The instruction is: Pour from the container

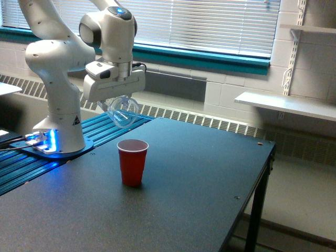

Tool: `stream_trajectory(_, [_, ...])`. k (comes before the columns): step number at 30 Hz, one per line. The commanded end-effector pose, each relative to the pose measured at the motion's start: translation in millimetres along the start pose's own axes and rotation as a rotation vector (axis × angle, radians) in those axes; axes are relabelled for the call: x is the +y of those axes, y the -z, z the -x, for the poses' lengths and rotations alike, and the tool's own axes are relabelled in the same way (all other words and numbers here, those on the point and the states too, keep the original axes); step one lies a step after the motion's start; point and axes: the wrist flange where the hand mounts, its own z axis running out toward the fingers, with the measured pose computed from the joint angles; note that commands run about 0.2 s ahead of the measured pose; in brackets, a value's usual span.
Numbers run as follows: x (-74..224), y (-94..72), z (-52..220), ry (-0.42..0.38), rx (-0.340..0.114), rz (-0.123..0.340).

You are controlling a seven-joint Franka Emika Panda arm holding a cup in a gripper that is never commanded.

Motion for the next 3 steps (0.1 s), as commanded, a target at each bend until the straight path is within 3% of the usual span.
stream_trajectory(1, [0.9,-6.4,3.0,-0.007,-0.007,0.014])
stream_trajectory(3, [0.8,-6.5,2.9,-0.007,-0.007,0.013])
